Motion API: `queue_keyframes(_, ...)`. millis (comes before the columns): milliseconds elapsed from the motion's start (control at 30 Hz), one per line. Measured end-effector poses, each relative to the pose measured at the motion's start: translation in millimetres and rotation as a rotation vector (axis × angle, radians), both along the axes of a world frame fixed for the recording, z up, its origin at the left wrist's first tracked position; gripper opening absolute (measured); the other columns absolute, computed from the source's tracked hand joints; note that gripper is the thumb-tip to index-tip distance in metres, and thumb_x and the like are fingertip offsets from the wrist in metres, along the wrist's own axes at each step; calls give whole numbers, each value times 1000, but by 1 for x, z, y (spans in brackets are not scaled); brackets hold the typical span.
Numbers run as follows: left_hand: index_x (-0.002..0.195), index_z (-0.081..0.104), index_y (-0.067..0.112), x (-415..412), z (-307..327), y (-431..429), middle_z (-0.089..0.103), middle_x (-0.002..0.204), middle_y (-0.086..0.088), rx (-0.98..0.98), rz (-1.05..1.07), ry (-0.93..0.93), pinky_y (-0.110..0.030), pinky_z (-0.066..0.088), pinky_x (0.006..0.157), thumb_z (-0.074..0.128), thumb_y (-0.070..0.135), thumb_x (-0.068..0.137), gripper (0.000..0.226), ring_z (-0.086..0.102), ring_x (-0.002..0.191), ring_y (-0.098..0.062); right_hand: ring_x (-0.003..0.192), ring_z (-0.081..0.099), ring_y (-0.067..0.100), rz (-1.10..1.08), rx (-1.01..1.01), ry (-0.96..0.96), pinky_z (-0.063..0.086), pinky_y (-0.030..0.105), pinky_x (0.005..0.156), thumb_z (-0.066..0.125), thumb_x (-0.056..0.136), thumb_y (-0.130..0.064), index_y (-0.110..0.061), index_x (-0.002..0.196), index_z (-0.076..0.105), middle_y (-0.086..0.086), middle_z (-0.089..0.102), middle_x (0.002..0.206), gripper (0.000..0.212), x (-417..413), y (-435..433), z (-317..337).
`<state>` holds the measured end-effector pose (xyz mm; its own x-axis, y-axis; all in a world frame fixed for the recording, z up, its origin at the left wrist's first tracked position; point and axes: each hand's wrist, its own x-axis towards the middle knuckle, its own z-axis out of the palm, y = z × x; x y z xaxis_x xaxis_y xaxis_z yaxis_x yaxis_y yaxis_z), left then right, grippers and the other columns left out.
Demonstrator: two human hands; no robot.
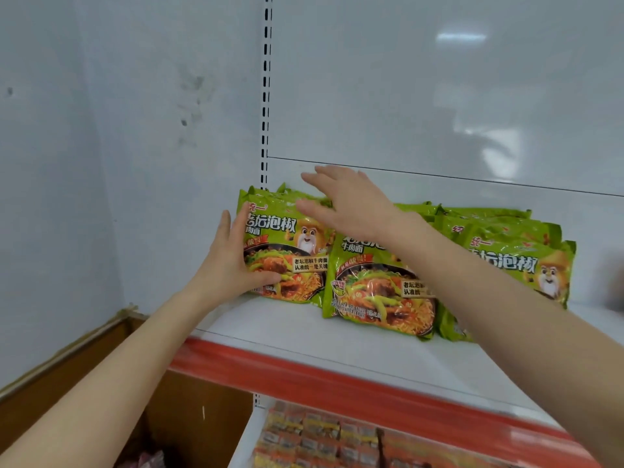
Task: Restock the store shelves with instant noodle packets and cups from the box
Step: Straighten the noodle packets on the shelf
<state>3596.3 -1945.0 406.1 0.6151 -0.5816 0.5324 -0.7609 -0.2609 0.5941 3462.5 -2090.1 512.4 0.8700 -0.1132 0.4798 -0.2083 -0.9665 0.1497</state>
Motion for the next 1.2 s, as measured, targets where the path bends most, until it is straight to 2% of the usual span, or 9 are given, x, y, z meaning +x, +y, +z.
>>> queue_keyframes(67, 148, 3, 27, -15, -1, 6, -7, 155, -18, 74, 78, -139, -46, 10, 115, 81, 38, 64, 116, -3, 143, -32, 142, 22, 22, 25, -109, 7, 20, 49, 114, 43, 89, -52, -25, 141, 34, 6, 27, 152, 59, -41, 4, -29)
queue_keyframes(167, 147, 15, 29, -32, -6, 5, -6, 155, -18, 208, 106, -380, -54, 13, 114, 75, 43, 70, 99, -4, 142, -36, 122, 52, 31, 82, -399, -25, 44, 59, 90, 66, 70, -52, -24, 120, 60, 14, 55, 132, 58, -90, -7, -82)
queue_keyframes(300, 145, 21, 32, -41, -10, -5, -2, 155, -18, 255, 102, -391, -51, 12, 115, 71, 35, 78, 84, -4, 142, -37, 112, 61, 30, 1, -490, 115, 49, 56, 81, 89, 44, -40, -28, 103, 69, 12, 63, 122, 64, -109, -34, -106)
queue_keyframes(633, 144, 26, 28, -42, -7, -9, 2, 154, -21, 260, 118, -363, -50, 11, 114, 73, 26, 77, 82, -4, 142, -38, 116, 59, 27, 3, -480, 52, 48, 54, 86, 89, 47, -31, -30, 103, 69, 9, 62, 123, 59, -103, -50, -110)
queue_keyframes(767, 144, 27, 28, -59, -5, -14, 3, 154, -20, 289, 117, -434, -53, 12, 114, 71, 34, 78, 80, -5, 142, -38, 122, 52, 32, 89, -447, 56, 43, 61, 90, 83, 62, -32, -27, 110, 66, 13, 57, 130, 51, -106, -55, -110)
queue_keyframes(867, 139, 41, 25, -88, -4, -33, 15, 152, -22, 264, -51, -572, -61, 19, 110, 75, 34, 73, 75, 6, 141, -42, 123, 50, 37, 145, -408, -60, 37, 62, 95, 73, 75, -25, -24, 114, 64, 18, 53, 133, 41, -128, -56, -103)
queue_keyframes(933, 136, 45, 25, -109, -3, -48, 19, 151, -24, 277, -148, -677, -64, 20, 108, 75, 33, 73, 70, 9, 140, -45, 121, 51, 39, 80, -401, -135, 36, 60, 93, 77, 70, -19, -22, 114, 62, 21, 53, 131, 47, -155, -64, -100)
queue_keyframes(1000, 141, 35, 31, -127, -2, -60, 2, 155, -17, 393, -190, -700, -59, 10, 111, 64, 34, 83, 66, -5, 142, -37, 119, 52, 41, -22, -394, -139, 42, 64, 86, 85, 61, -22, -23, 115, 60, 21, 54, 130, 59, -184, -80, -102)
queue_keyframes(1200, 142, 30, 35, -141, -5, -81, -10, 156, -7, 536, -204, -731, -57, 9, 113, 48, 24, 93, 53, -16, 142, -27, 112, 58, 40, -180, -374, 32, 51, 56, 73, 91, 42, -31, -27, 121, 44, 21, 58, 126, 93, -210, -106, -103)
